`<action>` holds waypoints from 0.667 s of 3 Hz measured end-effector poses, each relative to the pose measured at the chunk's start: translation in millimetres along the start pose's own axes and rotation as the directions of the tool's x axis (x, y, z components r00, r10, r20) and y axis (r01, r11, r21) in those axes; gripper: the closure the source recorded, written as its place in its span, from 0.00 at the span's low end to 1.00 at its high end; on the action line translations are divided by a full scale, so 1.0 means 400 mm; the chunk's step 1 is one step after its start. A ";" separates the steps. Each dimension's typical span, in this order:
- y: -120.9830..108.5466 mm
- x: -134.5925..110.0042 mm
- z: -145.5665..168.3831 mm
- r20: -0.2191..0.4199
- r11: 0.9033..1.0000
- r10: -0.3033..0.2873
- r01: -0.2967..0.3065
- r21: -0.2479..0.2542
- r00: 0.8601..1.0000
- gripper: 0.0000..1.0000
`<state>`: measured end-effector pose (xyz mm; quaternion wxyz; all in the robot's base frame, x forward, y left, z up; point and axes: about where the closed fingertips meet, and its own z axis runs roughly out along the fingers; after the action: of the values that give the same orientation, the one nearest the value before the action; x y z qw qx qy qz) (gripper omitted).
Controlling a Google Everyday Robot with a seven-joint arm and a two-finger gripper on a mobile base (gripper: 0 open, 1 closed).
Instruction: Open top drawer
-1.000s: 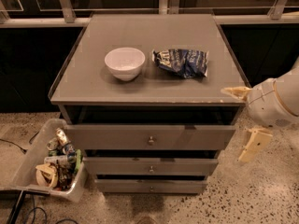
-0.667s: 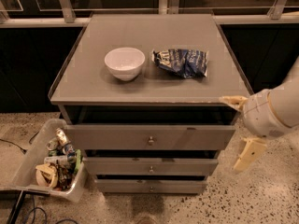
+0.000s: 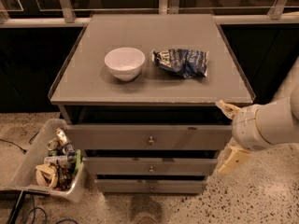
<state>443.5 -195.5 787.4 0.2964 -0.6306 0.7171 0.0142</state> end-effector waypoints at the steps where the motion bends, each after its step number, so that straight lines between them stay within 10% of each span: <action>1: -0.039 -0.004 -0.003 0.002 0.998 -0.002 0.002 0.059 1.000 0.00; 2: -0.038 -0.004 -0.003 0.002 0.998 -0.002 0.002 0.059 1.000 0.00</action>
Offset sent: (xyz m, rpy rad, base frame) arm 0.0137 -0.0021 0.0072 -0.0010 -0.0544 -0.0237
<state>457.1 -197.5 794.5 0.3155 -0.6224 0.7162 -0.0068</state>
